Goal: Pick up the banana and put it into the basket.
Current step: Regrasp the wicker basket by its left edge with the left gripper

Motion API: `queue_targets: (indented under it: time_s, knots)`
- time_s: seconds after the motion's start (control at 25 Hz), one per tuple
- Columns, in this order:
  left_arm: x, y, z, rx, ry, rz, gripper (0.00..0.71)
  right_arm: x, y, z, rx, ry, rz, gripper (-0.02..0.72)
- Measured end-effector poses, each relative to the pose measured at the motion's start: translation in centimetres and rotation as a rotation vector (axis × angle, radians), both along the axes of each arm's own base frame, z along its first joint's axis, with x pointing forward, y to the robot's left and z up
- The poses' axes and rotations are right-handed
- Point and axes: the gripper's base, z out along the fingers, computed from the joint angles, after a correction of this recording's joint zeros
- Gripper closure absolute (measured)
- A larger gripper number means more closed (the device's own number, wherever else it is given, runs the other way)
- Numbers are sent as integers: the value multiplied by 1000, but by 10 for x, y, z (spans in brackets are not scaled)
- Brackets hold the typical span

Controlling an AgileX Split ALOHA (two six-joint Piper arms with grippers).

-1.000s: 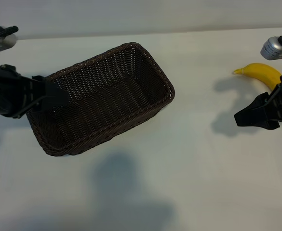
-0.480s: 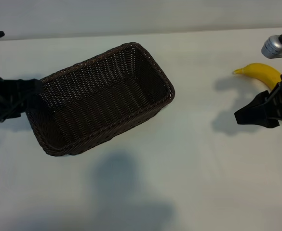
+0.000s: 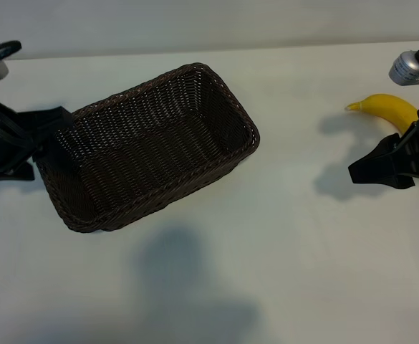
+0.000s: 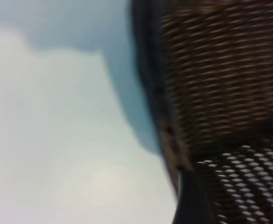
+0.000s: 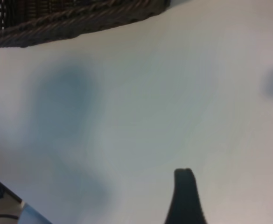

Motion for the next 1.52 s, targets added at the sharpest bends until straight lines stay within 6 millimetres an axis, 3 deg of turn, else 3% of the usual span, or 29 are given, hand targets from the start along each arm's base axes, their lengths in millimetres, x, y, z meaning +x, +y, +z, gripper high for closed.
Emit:
queue_targets:
  time_s: [0.64, 1.52]
  knots:
    - [17, 3, -35, 37, 103, 107, 205, 0, 0, 0, 1, -1, -3, 178]
    - [44, 0, -85, 8, 105, 185, 209, 1, 0, 0, 1, -3, -6, 178]
